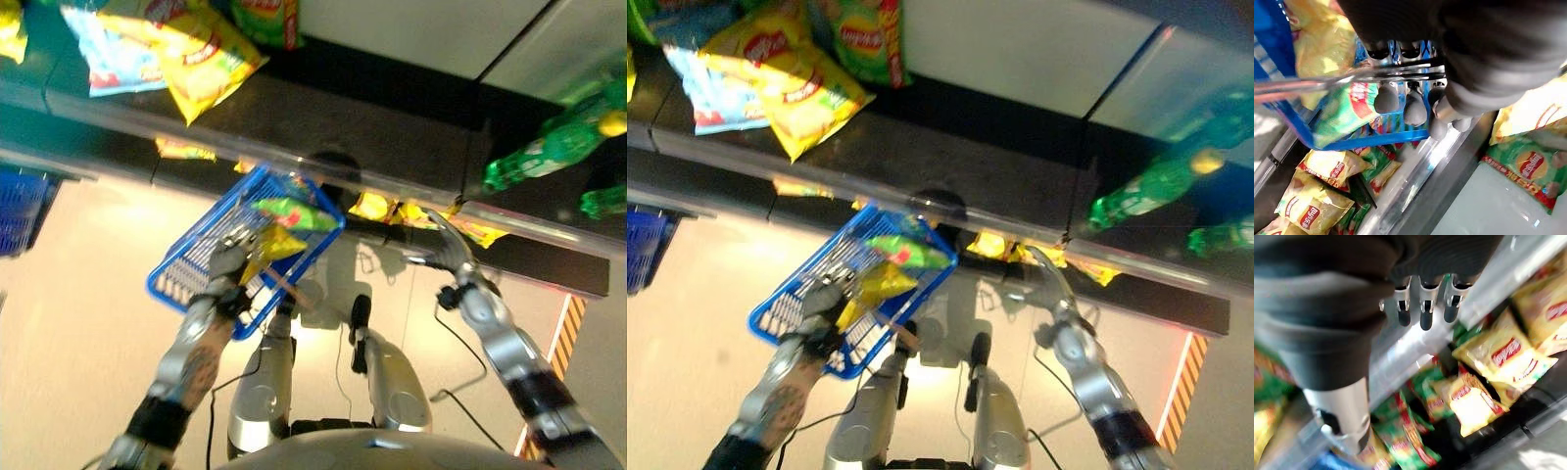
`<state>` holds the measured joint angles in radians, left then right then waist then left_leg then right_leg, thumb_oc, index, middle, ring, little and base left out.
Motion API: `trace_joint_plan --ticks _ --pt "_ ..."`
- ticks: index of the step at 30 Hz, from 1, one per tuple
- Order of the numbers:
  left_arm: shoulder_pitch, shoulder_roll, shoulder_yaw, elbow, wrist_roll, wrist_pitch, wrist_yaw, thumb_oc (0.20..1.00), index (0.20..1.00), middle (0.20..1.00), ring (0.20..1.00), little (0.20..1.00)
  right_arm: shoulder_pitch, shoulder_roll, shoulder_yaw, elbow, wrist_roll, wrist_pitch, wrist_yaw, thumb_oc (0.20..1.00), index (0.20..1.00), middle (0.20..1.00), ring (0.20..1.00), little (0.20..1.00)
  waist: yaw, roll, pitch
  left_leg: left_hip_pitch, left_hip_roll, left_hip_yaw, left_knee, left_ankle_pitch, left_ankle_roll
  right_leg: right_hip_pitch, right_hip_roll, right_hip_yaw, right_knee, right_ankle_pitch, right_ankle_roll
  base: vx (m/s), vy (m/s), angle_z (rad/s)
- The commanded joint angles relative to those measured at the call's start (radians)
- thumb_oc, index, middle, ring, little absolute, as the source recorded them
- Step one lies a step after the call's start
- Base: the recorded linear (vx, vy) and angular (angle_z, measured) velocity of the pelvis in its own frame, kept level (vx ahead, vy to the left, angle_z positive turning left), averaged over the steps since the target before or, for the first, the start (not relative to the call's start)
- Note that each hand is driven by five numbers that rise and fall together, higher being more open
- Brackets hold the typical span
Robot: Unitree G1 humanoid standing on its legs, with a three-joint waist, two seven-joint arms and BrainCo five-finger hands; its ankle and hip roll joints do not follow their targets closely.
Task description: Pick up the snacks into the basket
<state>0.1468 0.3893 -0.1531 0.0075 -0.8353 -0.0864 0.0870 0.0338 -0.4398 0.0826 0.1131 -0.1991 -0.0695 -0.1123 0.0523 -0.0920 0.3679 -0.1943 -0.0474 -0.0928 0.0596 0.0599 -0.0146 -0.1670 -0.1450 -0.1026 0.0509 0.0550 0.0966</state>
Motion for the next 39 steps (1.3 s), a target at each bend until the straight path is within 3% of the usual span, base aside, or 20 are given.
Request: trace_joint_plan --ticks 1,10,14,16,17,20,21,23,24,25,27,28,30,32,34,35,36,37,38,39 --pt "-0.004 -0.024 0.027 -0.178 0.085 -0.057 -0.121 0.2 0.2 0.2 0.2 0.2 0.007 0.001 -0.044 -0.047 0.129 -0.097 0.048 1.0 1.0 1.0 1.0 1.0 -0.014 0.026 -0.189 0.031 -0.04 0.046 0.023 -0.111 0.027 0.03 -0.033 0.001 -0.043 -0.004 0.084 0.09 0.059 -0.09" --pt "0.003 -0.043 0.031 -0.125 0.133 -0.047 -0.125 0.2 0.2 0.2 0.2 0.2 0.042 0.127 -0.157 -0.009 0.326 -0.122 0.019 1.0 1.0 1.0 1.0 1.0 -0.043 0.032 -0.235 0.078 -0.037 0.088 0.029 -0.144 0.043 0.042 -0.02 0.062 -0.042 0.007 0.089 0.05 0.054 -0.2" --pt "0.017 -0.044 0.059 -0.111 0.182 -0.051 -0.109 0.2 0.2 0.2 0.2 0.2 0.009 0.178 -0.177 0.054 0.416 -0.135 -0.015 1.0 1.0 1.0 1.0 1.0 -0.041 0.045 -0.218 0.086 0.001 0.135 0.066 -0.164 0.053 0.012 -0.014 0.043 0.039 -0.012 0.094 -0.03 -0.019 -0.7" --pt "0.012 -0.047 0.057 -0.105 0.196 -0.049 -0.113 0.2 0.2 0.2 0.2 0.2 0.014 0.185 -0.192 0.051 0.416 -0.122 -0.025 1.0 1.0 1.0 1.0 1.0 -0.046 0.05 -0.216 0.106 0.013 0.125 0.061 -0.161 0.048 0.034 -0.016 0.075 0.038 -0.017 0.088 -0.01 -0.124 -0.32" --pt "0.017 -0.058 0.06 -0.095 0.205 -0.05 -0.106 0.2 0.2 0.2 0.2 0.2 0.017 0.207 -0.212 0.054 0.455 -0.12 -0.038 1.0 1.0 1.0 1.0 1.0 -0.051 0.055 -0.226 0.118 0.03 0.122 0.053 -0.159 0.041 0.048 -0.04 0.111 0.028 -0.009 0.091 -0.04 -0.249 -0.16" --pt "0.031 -0.064 0.068 -0.102 0.21 -0.045 -0.097 0.2 0.2 0.2 0.2 0.2 0.004 0.216 -0.213 0.055 0.451 -0.109 -0.055 1.0 1.0 1.0 1.0 1.0 -0.052 0.065 -0.237 0.121 0.067 0.128 0.044 -0.153 0.013 0.051 -0.094 0.141 -0.017 0.035 0.105 -0.05 -0.254 0.02" --pt "0.031 -0.064 0.068 -0.102 0.21 -0.044 -0.097 0.2 0.2 0.2 0.2 0.2 0.004 0.216 -0.213 0.055 0.451 -0.109 -0.055 1.0 1.0 1.0 1.0 1.0 -0.052 0.065 -0.237 0.121 0.067 0.128 0.043 -0.153 0.013 0.052 -0.094 0.141 -0.019 0.036 0.105 -0.06 -0.326 -0.22" --pt "0.034 -0.066 0.07 -0.113 0.217 -0.053 -0.095 0.2 0.2 0.2 0.2 0.2 0.004 0.215 -0.226 0.029 0.451 -0.109 -0.063 1.0 1.0 1.0 1.0 1.0 -0.065 0.07 -0.239 0.122 0.107 0.114 0.026 -0.131 -0.033 0.036 -0.106 0.192 -0.029 0.026 0.128 -0.07 -0.368 -0.2" --pt "0.034 -0.066 0.07 -0.113 0.217 -0.053 -0.095 0.2 0.2 0.2 0.2 0.2 0.005 0.215 -0.226 0.029 0.45 -0.108 -0.063 1.0 1.0 1.0 1.0 1.0 -0.064 0.07 -0.239 0.123 0.107 0.114 0.024 -0.13 -0.034 0.035 -0.105 0.192 -0.028 0.026 0.127 -0.12 -0.425 0.0" --pt "0.027 -0.073 0.061 -0.108 0.211 -0.059 -0.092 0.2 0.2 0.2 0.2 0.2 0.006 0.206 -0.229 0.017 0.443 -0.109 -0.075 1.0 1.0 1.0 1.0 1.0 -0.069 0.075 -0.238 0.121 0.145 0.106 -0.008 -0.096 -0.069 0.021 -0.091 0.217 -0.011 0.0 0.133 -0.13 -0.444 0.05" --pt "0.021 -0.079 0.054 -0.101 0.216 -0.059 -0.093 0.2 0.2 0.2 0.2 0.2 0.013 0.2 -0.231 0.013 0.434 -0.11 -0.078 1.0 1.0 1.0 1.0 1.0 -0.07 0.079 -0.24 0.122 0.162 0.099 -0.028 -0.073 -0.083 0.023 -0.076 0.213 0.0 -0.034 0.123 -0.12 -0.513 0.01" --pt "0.028 -0.095 0.058 -0.095 0.231 -0.065 -0.093 0.2 0.2 0.2 0.2 0.2 0.011 0.187 -0.224 0.017 0.42 -0.113 -0.079 1.0 1.0 1.0 1.0 1.0 -0.064 0.088 -0.239 0.124 0.221 0.1 -0.047 -0.033 -0.109 0.023 -0.043 0.179 0.047 -0.094 0.104 -0.09 -0.609 -0.03" --pt "0.024 -0.116 0.053 -0.096 0.221 -0.061 -0.09 0.2 0.2 0.2 0.2 0.2 0.029 0.153 -0.212 0.007 0.383 -0.112 -0.078 1.0 1.0 1.0 1.0 1.0 -0.072 0.099 -0.232 0.11 0.264 0.081 -0.022 -0.012 -0.106 0.022 0.016 0.151 0.099 -0.133 0.071 -0.07 -0.727 0.03" --pt "0.035 -0.138 0.045 -0.093 0.211 -0.061 -0.104 0.2 0.2 0.2 0.2 0.2 0.032 0.124 -0.213 0.009 0.382 -0.111 -0.075 1.0 1.0 1.0 1.0 1.0 -0.08 0.097 -0.22 0.109 0.246 0.05 0.053 -0.043 -0.086 0.043 0.035 0.127 0.096 -0.131 0.054 -0.06 -0.509 0.13" --pt "0.033 -0.138 0.03 -0.092 0.225 -0.058 -0.123 0.2 0.2 0.2 0.2 0.2 0.027 0.108 -0.209 0.016 0.384 -0.105 -0.065 1.0 1.0 1.0 1.0 1.0 -0.075 0.082 -0.214 0.117 0.159 0.028 0.124 -0.113 -0.051 0.07 0.042 0.12 0.063 -0.119 0.035 -0.08 -0.339 0.26" --pt "0.034 -0.14 0.023 -0.094 0.219 -0.056 -0.128 0.2 0.2 0.2 0.2 0.2 0.026 0.108 -0.207 0.014 0.388 -0.103 -0.057 1.0 1.0 1.0 1.0 1.0 -0.077 0.079 -0.221 0.112 0.099 0.058 0.145 -0.144 -0.027 0.081 0.048 0.11 0.039 -0.108 0.028 -0.06 -0.205 0.17" --pt "0.034 -0.139 0.023 -0.094 0.219 -0.056 -0.128 0.2 0.2 0.2 0.2 0.2 0.026 0.108 -0.207 0.014 0.388 -0.103 -0.057 1.0 1.0 1.0 1.0 1.0 -0.078 0.078 -0.222 0.108 0.098 0.058 0.146 -0.141 -0.026 0.079 0.046 0.11 0.037 -0.105 0.028 -0.07 -0.266 -0.07" --pt "0.035 -0.138 0.025 -0.096 0.211 -0.05 -0.139 0.2 0.2 0.2 0.2 0.2 0.02 0.106 -0.207 0.017 0.38 -0.101 -0.05 1.0 1.0 1.0 1.0 1.0 -0.079 0.08 -0.237 0.098 0.035 0.106 0.164 -0.169 -0.002 0.087 0.061 0.115 0.012 -0.098 0.021 -0.04 -0.151 -0.25" --pt "0.035 -0.138 0.025 -0.096 0.21 -0.05 -0.139 0.2 0.2 0.2 0.2 0.2 0.021 0.106 -0.206 0.017 0.38 -0.101 -0.05 1.0 1.0 1.0 1.0 1.0 -0.079 0.08 -0.237 0.098 0.035 0.107 0.167 -0.173 -0.001 0.088 0.062 0.115 0.011 -0.098 0.021 -0.03 -0.269 -0.19" --pt "0.036 -0.14 0.02 -0.096 0.211 -0.05 -0.152 0.2 0.2 0.2 0.2 0.2 0.021 0.104 -0.204 0.015 0.372 -0.102 -0.042 1.0 1.0 1.0 1.0 1.0 -0.079 0.094 -0.25 0.1 -0.01 0.13 0.153 -0.175 0.016 0.102 0.086 0.111 -0.008 -0.098 0.01 0.03 -0.144 -0.04"
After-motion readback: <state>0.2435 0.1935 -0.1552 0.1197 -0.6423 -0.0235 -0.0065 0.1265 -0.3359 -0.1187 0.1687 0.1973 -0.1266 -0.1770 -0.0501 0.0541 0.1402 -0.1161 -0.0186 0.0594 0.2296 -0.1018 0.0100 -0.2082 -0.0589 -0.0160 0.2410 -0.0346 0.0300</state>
